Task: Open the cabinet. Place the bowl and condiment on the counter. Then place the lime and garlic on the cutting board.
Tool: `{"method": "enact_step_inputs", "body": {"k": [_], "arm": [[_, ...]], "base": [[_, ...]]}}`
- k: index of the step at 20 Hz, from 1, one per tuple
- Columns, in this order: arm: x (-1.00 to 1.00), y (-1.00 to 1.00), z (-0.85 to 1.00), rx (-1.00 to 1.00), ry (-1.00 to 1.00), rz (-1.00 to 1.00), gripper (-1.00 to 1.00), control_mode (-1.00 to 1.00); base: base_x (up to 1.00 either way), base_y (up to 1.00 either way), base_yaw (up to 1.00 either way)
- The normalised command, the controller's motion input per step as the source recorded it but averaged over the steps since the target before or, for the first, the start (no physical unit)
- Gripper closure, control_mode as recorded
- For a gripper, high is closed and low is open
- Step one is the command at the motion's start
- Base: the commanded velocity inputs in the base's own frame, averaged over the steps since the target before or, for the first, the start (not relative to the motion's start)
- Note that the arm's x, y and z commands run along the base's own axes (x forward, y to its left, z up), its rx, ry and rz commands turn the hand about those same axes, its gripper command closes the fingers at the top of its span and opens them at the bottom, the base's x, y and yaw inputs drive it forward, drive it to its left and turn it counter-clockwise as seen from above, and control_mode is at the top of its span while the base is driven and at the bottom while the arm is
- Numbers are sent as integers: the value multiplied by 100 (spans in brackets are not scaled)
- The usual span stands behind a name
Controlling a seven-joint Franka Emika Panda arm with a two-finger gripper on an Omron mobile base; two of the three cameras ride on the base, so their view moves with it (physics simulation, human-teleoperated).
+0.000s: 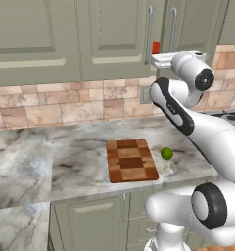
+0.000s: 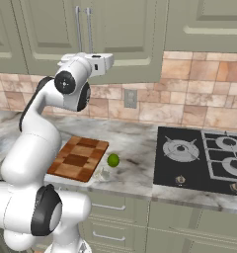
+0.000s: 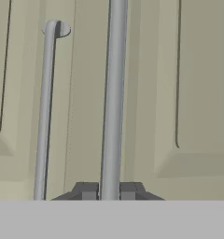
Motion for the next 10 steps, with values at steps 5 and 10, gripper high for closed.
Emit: {"method": "enact_step_inputs", "body": {"k": [5,10], "arm": [[-10,-8,0,0,1,2,100,-100],[-16,-8,0,0,0,2,100,-100]], "base": [[0,0,0],[0,0,0]]}}
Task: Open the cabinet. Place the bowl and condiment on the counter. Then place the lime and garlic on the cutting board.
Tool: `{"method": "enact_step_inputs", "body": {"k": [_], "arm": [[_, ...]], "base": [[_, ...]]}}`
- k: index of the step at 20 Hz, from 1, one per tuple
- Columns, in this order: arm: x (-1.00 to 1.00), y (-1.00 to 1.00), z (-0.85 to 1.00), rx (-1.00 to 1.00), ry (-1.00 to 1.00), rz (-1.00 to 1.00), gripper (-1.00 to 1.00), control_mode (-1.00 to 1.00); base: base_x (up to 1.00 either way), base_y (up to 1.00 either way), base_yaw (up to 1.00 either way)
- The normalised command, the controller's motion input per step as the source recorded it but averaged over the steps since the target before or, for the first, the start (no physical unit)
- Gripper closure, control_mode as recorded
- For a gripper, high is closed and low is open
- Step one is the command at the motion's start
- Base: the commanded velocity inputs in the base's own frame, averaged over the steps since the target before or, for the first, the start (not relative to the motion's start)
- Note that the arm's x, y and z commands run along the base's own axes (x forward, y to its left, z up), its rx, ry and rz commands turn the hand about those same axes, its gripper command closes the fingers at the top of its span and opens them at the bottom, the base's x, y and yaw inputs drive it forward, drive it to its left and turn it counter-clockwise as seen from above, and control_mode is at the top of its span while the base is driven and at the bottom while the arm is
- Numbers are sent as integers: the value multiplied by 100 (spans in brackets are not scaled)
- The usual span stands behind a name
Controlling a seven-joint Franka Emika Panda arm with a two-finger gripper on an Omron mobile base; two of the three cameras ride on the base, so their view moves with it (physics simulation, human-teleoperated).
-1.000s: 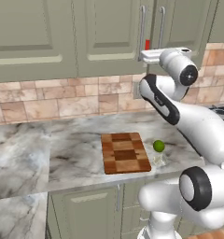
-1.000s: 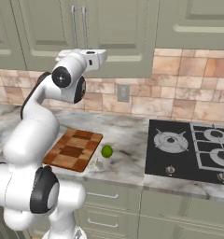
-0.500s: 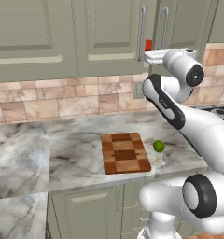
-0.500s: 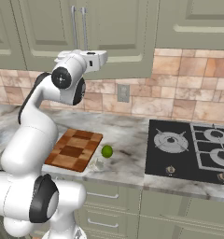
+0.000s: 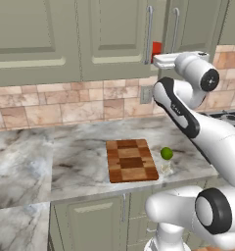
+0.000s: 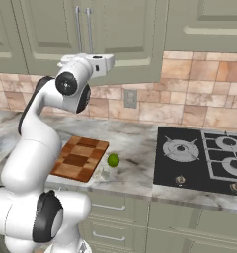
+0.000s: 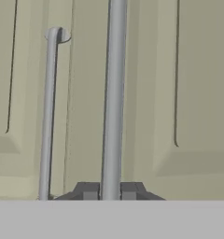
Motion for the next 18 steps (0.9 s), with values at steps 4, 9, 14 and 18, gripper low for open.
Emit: {"method": "enact_step_inputs", "body": {"k": [4,9,14,18], "arm": [[-21,-8,0,0,0,2,100,-100],[-29,-19,0,0,0,2,100,-100],[-24,-27,0,0,-2,2,100,-100],[-19,-33,0,0,-5,3,100,-100]], "base": [[0,0,0],[0,0,0],[0,0,0],[0,0,0]]}}
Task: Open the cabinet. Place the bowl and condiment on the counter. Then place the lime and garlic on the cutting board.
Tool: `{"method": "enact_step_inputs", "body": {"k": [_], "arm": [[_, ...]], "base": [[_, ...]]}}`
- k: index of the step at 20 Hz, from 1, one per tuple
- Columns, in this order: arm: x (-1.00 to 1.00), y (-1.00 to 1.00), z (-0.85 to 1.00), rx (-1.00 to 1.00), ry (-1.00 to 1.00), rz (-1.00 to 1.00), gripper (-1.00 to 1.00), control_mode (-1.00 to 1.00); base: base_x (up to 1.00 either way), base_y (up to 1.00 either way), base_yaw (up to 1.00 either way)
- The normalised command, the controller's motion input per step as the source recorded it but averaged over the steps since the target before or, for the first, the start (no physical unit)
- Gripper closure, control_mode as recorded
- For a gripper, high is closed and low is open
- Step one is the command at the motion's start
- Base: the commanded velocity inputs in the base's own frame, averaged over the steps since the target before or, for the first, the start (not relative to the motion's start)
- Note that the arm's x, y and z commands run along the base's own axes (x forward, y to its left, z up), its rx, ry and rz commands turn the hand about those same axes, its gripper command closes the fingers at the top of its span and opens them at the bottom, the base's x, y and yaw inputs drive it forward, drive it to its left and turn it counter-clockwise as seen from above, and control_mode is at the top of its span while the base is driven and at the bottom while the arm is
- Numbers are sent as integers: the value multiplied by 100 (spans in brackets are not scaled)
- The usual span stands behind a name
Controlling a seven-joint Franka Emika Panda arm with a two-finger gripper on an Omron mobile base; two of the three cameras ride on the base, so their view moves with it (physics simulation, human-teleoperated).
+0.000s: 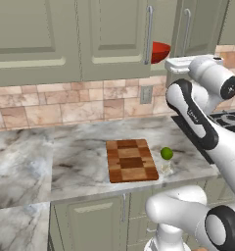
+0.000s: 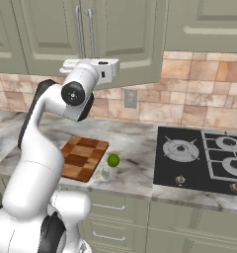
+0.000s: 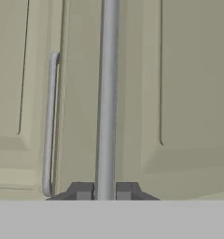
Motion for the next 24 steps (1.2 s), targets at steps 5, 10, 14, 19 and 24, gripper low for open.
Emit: {"method": "enact_step_inputs", "body": {"k": [5,10,14,19,24], "arm": [[-16,-38,0,0,-4,2,100,-100],[-16,-39,0,0,-3,2,100,-100],[-16,-39,0,0,-1,2,100,-100],[-16,-39,0,0,0,2,100,-100],[-17,-39,0,0,0,2,100,-100]], "base": [[0,0,0],[0,0,0],[0,0,0],[0,0,0],[0,0,0]]}}
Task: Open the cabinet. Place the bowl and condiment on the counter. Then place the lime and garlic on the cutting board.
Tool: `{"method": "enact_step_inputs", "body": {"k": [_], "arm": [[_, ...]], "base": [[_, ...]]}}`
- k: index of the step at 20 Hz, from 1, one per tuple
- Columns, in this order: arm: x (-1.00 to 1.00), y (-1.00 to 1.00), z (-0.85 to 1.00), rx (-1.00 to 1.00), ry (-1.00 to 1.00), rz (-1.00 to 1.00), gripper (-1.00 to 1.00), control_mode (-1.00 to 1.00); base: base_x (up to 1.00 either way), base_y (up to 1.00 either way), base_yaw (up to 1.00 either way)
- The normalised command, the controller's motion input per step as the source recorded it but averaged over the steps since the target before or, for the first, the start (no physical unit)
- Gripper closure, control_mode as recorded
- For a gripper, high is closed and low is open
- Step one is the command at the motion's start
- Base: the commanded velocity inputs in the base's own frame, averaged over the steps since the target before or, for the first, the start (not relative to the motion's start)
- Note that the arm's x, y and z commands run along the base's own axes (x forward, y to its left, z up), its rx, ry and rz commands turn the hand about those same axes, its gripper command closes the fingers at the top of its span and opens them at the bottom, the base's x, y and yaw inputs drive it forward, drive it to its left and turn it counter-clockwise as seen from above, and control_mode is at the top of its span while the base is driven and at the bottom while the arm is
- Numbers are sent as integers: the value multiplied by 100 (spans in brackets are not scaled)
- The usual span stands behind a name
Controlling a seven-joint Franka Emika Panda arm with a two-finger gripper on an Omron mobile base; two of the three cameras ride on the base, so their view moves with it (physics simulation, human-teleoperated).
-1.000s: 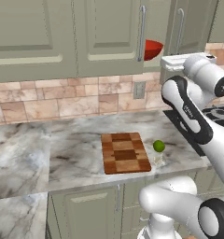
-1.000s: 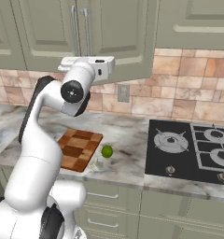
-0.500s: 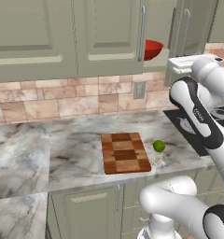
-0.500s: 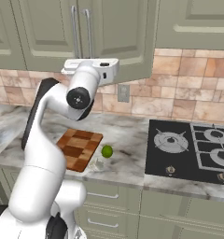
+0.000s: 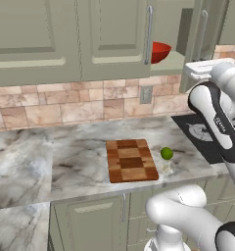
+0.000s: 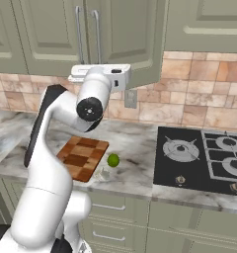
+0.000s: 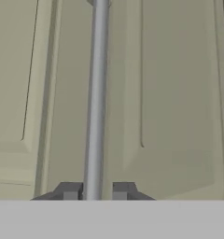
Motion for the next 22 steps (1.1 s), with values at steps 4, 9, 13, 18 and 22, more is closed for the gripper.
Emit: {"method": "enact_step_inputs", "body": {"k": [4,9,13,18,22], "arm": [[-18,-40,0,0,0,2,100,-100],[-19,-41,0,0,0,1,100,-100],[-10,-27,0,1,0,0,100,-100],[-2,-15,0,1,-1,0,-100,-100],[-18,-26,0,2,-5,0,-100,-100]], "base": [[0,0,0],[0,0,0],[0,0,0],[0,0,0],[0,0,0]]}}
